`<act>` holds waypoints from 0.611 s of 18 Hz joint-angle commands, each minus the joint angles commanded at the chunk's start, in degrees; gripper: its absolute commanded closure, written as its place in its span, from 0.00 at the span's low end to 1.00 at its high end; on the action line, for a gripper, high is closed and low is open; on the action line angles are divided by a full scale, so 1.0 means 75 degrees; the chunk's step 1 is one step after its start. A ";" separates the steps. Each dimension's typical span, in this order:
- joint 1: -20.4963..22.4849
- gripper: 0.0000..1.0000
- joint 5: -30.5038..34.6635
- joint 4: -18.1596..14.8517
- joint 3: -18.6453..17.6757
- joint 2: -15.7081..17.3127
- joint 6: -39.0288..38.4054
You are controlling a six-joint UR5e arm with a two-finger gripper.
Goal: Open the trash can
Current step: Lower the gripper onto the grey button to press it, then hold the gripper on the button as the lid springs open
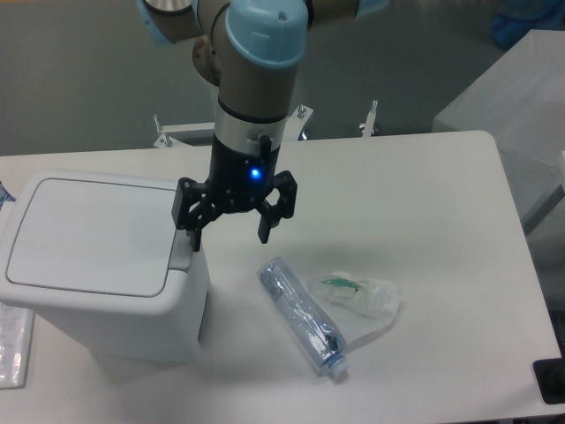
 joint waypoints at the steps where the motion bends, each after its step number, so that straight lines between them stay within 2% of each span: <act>1: 0.0000 0.00 0.0000 0.0000 0.0000 0.0000 0.0000; 8: 0.0000 0.00 -0.0023 0.0000 0.0058 0.0000 0.0000; 9: 0.0000 0.00 -0.0023 0.0012 0.0139 0.0000 0.0012; 11: 0.0093 0.00 -0.0024 0.0012 0.0630 -0.0023 0.0151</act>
